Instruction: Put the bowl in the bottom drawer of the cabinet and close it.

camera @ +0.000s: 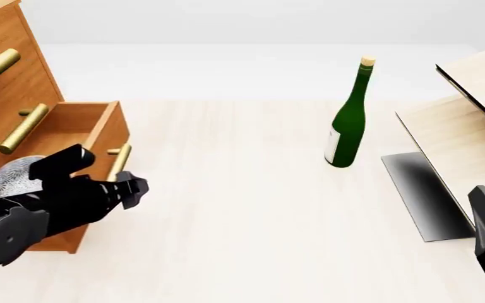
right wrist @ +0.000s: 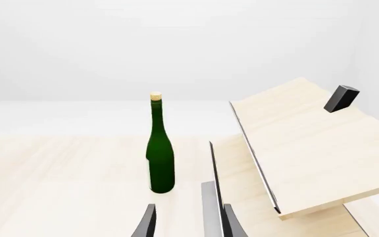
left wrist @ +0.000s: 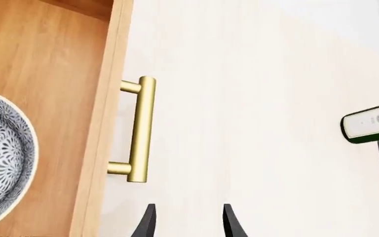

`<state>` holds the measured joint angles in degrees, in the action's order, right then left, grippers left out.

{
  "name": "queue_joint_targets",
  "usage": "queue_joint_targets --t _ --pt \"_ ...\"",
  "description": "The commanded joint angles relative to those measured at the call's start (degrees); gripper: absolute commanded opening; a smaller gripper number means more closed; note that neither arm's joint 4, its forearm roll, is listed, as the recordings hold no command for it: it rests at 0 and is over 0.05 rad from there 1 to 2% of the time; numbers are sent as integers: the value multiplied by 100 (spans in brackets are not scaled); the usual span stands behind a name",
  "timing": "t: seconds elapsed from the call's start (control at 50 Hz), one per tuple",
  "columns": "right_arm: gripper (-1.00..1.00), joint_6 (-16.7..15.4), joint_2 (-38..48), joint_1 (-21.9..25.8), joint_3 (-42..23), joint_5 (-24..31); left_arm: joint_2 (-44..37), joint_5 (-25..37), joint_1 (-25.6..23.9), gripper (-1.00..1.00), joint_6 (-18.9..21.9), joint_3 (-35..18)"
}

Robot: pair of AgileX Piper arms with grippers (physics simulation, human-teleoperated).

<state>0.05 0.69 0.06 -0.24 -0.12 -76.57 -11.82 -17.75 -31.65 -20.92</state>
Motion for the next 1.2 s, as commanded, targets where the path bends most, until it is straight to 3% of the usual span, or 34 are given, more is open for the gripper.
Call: queue_joint_targets --t 0.02,0.7,1.2 --pt "100 1 1 -1 0 0 -58 -62 249 100 30 86" --pt "100 -1 -1 0 0 0 -109 5 1161 100 397 120" --pt "100 1 1 -1 0 0 -533 -99 1465 100 529 -96"
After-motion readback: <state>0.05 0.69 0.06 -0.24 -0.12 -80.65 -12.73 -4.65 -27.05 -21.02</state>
